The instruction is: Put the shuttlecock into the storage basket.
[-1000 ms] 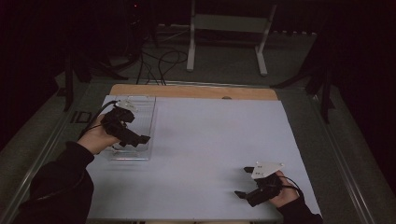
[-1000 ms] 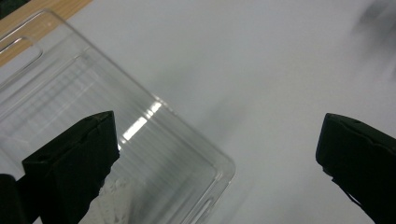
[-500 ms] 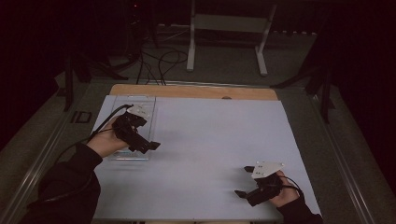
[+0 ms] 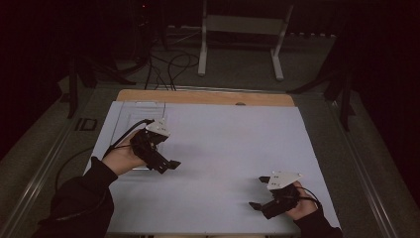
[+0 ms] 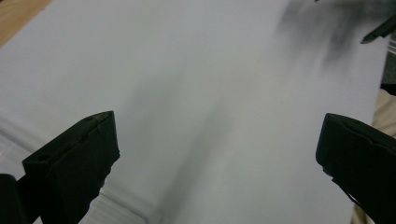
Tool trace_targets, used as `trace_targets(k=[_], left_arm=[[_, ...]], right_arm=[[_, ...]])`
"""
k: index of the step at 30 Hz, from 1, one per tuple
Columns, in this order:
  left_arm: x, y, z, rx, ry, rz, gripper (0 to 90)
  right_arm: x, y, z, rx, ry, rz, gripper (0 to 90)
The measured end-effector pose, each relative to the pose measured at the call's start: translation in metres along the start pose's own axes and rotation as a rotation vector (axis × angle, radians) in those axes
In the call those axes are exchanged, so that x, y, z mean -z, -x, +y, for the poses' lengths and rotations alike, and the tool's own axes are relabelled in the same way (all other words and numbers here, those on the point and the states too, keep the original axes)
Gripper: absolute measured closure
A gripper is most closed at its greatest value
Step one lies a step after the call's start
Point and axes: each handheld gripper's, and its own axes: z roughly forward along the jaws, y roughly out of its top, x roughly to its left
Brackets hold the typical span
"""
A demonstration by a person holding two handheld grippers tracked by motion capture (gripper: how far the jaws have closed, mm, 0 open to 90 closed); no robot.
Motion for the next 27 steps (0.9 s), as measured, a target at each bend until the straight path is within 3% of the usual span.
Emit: trace_targets(k=[13,27], left_arm=[[-0.019,0.026,-0.008,-0.047,-0.023,-0.035,0.2],[-0.037,0.041,-0.027,-0.077,-0.019,-0.090,0.2]], right_arm=[[-0.001,-0.001,0.001,0.008,-0.002,0.009,9.5],[0.000,-0.002,0.001,0.004,0.001,0.007,9.5]])
